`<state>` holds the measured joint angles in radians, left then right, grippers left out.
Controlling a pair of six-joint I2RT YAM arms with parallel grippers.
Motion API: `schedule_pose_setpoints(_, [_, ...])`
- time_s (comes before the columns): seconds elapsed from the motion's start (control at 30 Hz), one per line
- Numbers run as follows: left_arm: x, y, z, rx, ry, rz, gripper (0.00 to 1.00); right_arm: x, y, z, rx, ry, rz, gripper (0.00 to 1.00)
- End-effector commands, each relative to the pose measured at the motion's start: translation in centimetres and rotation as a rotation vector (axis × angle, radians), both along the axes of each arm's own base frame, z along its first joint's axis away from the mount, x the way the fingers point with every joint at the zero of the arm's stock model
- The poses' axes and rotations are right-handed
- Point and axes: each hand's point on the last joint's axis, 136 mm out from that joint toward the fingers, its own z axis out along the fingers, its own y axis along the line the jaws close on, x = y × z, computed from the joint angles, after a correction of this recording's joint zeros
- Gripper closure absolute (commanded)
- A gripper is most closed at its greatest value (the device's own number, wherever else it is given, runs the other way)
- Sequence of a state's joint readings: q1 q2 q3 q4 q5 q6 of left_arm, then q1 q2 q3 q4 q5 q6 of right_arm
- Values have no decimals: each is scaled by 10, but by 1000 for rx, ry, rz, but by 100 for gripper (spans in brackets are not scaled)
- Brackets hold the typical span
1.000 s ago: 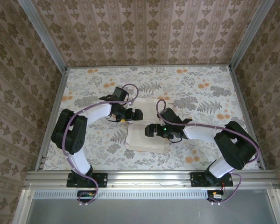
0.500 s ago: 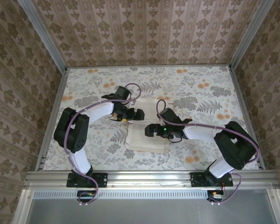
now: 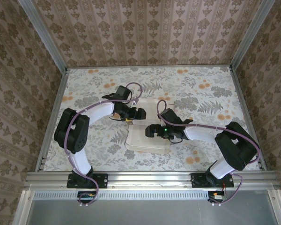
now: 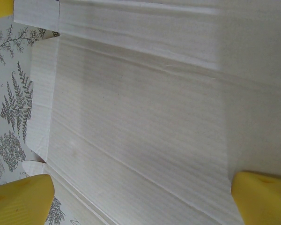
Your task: Fold the paper box
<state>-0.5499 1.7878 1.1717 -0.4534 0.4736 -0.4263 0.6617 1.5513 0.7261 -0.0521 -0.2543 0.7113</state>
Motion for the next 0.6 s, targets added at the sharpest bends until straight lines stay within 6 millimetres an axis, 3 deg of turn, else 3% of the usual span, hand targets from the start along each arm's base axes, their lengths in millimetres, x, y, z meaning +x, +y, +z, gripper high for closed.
schedule_pose_setpoints(0.0, [-5, -12, 1, -45, 19, -15, 14, -11, -13, -21, -62, 46, -19, 0])
schedule_pose_setpoints(0.57, [-5, -20, -31, -4, 70, -14, 16, -14, -14, -26, -62, 57, -23, 0])
